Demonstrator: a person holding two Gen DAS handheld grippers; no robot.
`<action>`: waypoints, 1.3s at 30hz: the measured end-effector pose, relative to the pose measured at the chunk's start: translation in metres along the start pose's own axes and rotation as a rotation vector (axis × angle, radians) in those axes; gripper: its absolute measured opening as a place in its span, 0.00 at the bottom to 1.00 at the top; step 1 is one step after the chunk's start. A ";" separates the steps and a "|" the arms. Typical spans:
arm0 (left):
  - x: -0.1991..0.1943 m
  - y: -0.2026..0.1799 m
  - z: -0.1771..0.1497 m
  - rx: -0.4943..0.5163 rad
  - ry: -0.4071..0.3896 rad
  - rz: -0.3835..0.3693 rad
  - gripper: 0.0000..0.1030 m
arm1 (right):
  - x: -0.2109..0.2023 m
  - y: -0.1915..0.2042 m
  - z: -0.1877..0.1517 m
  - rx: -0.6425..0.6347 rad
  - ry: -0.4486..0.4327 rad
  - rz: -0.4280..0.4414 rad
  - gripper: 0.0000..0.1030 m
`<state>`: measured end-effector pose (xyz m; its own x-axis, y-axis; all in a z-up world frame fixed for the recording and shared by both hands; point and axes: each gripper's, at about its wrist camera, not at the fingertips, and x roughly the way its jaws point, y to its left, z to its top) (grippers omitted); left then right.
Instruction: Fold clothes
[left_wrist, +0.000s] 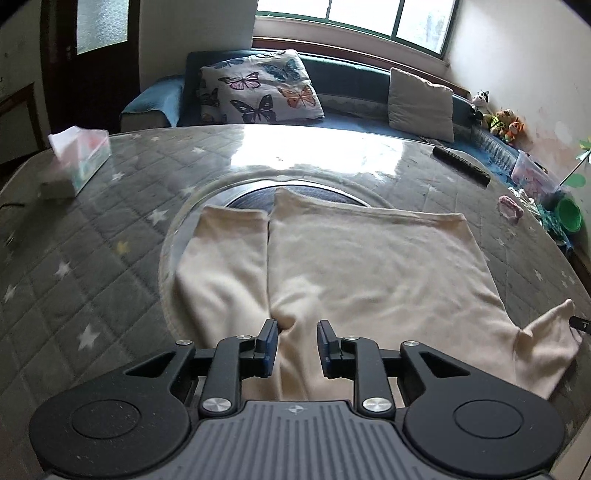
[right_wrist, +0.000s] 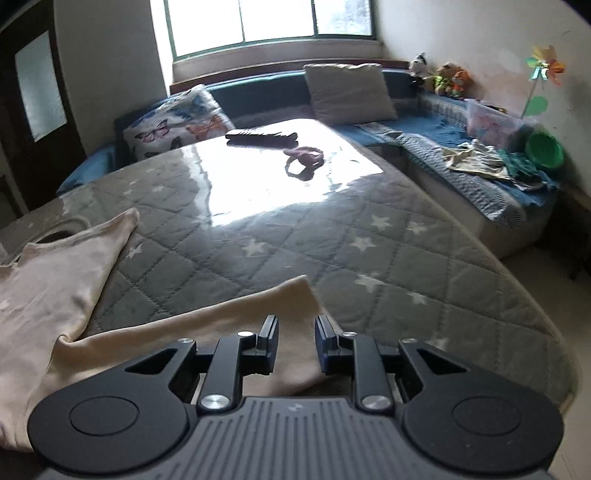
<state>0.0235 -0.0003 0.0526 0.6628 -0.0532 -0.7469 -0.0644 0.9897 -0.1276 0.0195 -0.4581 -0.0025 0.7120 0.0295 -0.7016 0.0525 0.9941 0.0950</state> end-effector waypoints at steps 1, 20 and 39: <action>0.004 0.000 0.004 0.003 0.001 0.001 0.25 | 0.004 0.002 0.001 -0.009 0.005 -0.003 0.21; 0.104 0.000 0.084 0.047 -0.044 0.054 0.46 | 0.067 0.121 0.081 -0.201 0.062 0.314 0.20; 0.149 0.016 0.097 0.040 -0.024 0.016 0.12 | 0.137 0.178 0.108 -0.275 0.115 0.333 0.11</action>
<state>0.1940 0.0204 0.0028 0.6798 -0.0341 -0.7326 -0.0457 0.9950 -0.0888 0.2023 -0.2887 -0.0051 0.5749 0.3487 -0.7402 -0.3659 0.9187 0.1486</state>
